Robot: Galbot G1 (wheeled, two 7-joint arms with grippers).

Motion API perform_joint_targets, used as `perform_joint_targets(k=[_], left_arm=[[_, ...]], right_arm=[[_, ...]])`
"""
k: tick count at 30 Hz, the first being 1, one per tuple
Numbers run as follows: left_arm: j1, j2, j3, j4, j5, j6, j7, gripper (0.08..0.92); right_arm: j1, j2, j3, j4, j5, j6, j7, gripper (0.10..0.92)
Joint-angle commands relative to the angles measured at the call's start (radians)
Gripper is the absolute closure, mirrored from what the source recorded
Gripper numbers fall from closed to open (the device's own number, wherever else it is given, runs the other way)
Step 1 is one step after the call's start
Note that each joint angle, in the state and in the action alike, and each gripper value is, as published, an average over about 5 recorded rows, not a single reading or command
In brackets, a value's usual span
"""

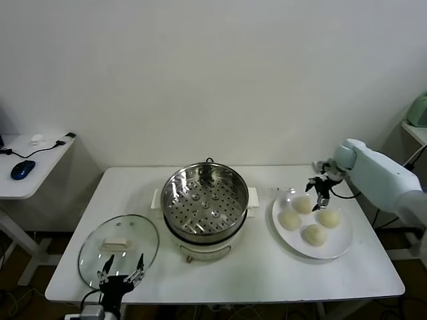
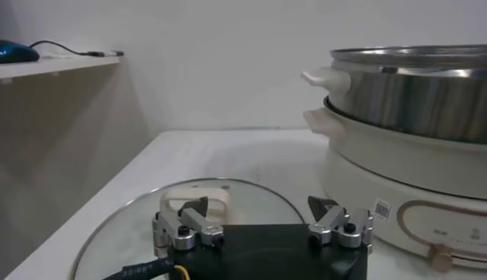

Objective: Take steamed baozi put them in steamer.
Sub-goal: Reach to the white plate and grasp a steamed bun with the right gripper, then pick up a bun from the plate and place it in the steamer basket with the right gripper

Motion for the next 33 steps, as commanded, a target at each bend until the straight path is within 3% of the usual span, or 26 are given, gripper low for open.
perform_joint_targets(k=[1,13,22,26,33], left_arm=[[0.003,0.0,0.003,0.003,0.003,-0.004,0.0,0.177],[0.004,0.0,0.01,0.007,0.013,-0.003,0.003,0.177],[0.009,-0.005,0.015,-0.001,0.021,0.001,0.002,0.177],[0.011,-0.009,0.018,-0.009,0.021,0.001,0.0,0.177],[0.013,-0.016,0.024,-0.027,0.016,0.003,-0.001,0.177]], right_arm=[[-0.04,0.095,0.082,-0.129,-0.13,0.003,0.014,0.203],[-0.036,0.115,0.113,-0.166,-0.132,-0.013,-0.008,0.249],[-0.016,0.095,0.091,-0.129,-0.104,-0.012,-0.039,0.384],[0.038,0.04,-0.006,-0.026,-0.005,-0.018,-0.063,0.417],[0.345,-0.029,-0.32,0.284,0.181,0.005,-0.094,0.464]])
